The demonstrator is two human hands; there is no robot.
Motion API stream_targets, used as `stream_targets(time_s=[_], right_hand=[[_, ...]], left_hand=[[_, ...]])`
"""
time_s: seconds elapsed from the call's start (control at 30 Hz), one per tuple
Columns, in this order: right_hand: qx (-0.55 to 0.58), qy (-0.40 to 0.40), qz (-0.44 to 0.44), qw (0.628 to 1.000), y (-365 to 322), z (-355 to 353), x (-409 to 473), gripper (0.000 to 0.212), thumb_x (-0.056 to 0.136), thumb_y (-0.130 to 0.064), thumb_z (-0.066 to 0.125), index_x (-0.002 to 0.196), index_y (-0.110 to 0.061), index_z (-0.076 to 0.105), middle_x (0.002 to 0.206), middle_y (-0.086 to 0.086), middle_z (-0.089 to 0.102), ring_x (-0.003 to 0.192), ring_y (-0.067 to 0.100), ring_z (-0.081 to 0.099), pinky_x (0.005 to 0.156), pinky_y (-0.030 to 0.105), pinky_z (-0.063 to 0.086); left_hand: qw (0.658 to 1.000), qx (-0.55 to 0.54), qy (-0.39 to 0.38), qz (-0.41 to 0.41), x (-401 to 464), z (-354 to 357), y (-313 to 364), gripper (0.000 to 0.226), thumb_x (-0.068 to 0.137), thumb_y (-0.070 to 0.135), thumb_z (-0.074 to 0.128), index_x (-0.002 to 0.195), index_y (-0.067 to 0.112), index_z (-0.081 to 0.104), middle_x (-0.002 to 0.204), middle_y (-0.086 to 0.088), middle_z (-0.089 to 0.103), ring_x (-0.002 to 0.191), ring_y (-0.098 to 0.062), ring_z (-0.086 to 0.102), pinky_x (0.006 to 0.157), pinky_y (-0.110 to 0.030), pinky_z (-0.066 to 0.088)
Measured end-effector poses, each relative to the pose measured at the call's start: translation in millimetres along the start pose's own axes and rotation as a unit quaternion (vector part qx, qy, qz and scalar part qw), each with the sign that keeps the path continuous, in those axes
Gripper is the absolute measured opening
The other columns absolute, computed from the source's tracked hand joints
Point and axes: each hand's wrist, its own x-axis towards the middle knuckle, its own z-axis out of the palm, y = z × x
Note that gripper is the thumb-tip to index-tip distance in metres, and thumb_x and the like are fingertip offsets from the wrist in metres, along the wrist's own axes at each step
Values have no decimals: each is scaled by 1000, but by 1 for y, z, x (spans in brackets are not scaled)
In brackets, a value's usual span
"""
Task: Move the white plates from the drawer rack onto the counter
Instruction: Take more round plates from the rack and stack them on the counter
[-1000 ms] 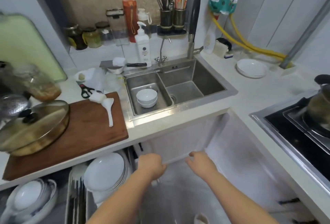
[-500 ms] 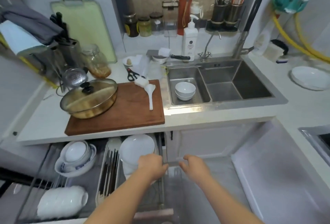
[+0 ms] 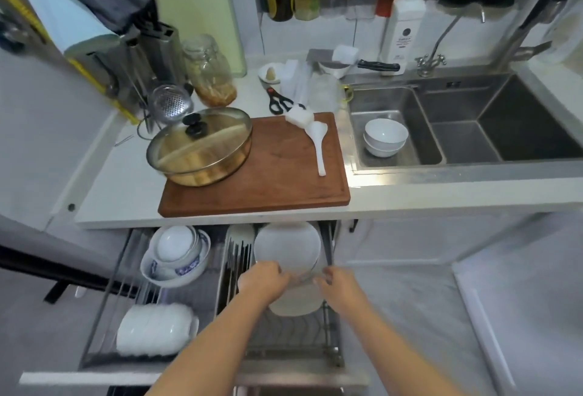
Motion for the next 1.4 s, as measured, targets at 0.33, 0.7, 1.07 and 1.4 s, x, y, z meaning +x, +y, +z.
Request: stream_targets(time_s=[0.33, 0.7, 1.07, 1.4], right_hand=[[106, 67, 136, 983, -30, 67, 55, 41, 92, -40, 51, 118, -8, 57, 120, 13, 65, 112, 28, 60, 84, 30, 45], [171, 146, 199, 954, -38, 103, 92, 47, 94, -33, 52, 129, -5, 40, 123, 17, 61, 112, 33, 58, 78, 29, 39], [191, 192, 215, 938, -24, 115, 113, 29, 94, -9, 42, 123, -4, 42, 113, 21, 62, 104, 35, 60, 72, 29, 37], [205, 245, 204, 925, -15, 126, 129, 29, 89, -6, 43, 118, -9, 48, 102, 22, 62, 80, 30, 55, 67, 30, 38]], left_hand=[[995, -45, -92, 10, 89, -8, -69, 45, 90, 45, 41, 127, 20, 52, 123, -2, 60, 110, -24, 59, 83, -31, 48], [987, -97, -125, -26, 146, 11, -90, 51, 93, 38, 44, 139, 18, 35, 121, -10, 62, 103, -29, 63, 87, -36, 53], [985, -145, -86, -42, 171, 31, -90, 55, 97, 29, 44, 147, 13, 28, 120, -13, 63, 74, -21, 55, 65, -29, 44], [965, -246, -67, -58, 180, 46, -94, 52, 90, 17, 47, 142, 20, 39, 103, -6, 67, 77, -24, 69, 57, -25, 46]])
